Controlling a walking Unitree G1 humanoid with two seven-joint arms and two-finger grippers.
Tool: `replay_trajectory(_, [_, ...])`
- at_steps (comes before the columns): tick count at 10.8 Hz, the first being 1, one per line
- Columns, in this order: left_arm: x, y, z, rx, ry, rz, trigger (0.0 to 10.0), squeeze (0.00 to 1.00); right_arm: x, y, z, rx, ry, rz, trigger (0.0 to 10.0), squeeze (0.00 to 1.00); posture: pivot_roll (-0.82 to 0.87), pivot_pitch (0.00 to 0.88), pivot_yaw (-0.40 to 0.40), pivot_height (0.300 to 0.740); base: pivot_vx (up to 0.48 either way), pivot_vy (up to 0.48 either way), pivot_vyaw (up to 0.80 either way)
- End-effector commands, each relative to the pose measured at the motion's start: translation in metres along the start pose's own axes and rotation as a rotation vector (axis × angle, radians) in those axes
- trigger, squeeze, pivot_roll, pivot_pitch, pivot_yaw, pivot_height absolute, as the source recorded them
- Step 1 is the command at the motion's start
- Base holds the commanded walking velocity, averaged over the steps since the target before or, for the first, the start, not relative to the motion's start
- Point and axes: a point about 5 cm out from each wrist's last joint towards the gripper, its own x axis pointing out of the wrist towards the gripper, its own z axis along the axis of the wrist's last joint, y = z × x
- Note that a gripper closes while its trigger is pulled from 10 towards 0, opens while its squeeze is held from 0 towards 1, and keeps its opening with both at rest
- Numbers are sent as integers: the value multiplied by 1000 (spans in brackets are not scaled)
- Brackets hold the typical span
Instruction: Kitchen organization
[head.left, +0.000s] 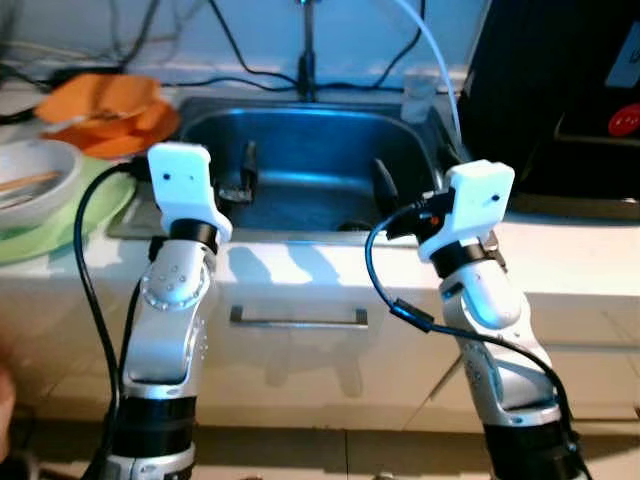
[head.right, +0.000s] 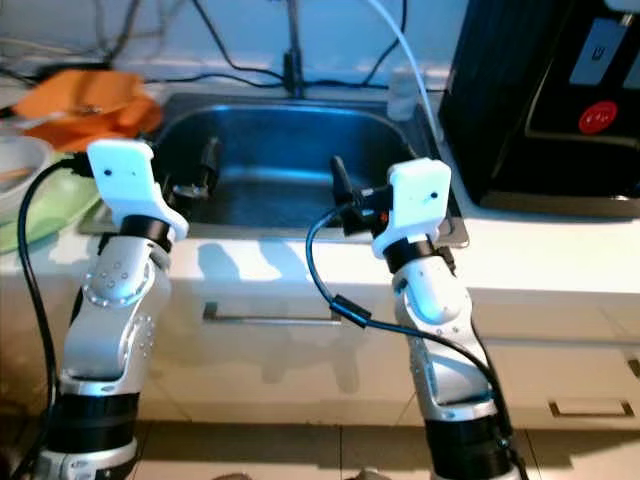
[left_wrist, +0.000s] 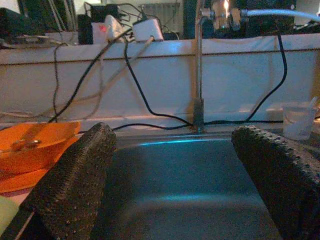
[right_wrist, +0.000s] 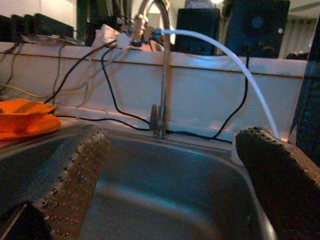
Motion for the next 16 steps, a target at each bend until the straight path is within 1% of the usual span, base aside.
replay_trajectory(1, [1,1,1,-2,-4,6,10000,0,0,0,3,-5,-12,1,10000,0,-16,50,-16,740,0,0,0])
replay_trajectory(3, [1,3,1,-4,-4,8,10000,0,0,1,3,-6,-15,9,10000,0,-15,47,-17,740,0,0,0])
replay_trajectory(10, [1,3,1,-7,-6,9,10000,0,0,3,3,-9,-23,21,10000,0,-13,41,-16,740,0,0,784])
replay_trajectory(12, [4,3,8,-11,-29,-6,10000,0,0,1,3,2,-23,15,10000,0,-14,45,-19,740,0,0,0])
replay_trajectory(14, [8,5,16,6,-62,-8,10000,0,0,3,7,8,-44,28,10000,0,-15,44,-18,740,0,0,0])
replay_trajectory(16, [7,2,16,3,-66,-18,10000,0,0,4,7,-1,-47,34,10000,0,-18,44,-17,740,302,0,0])
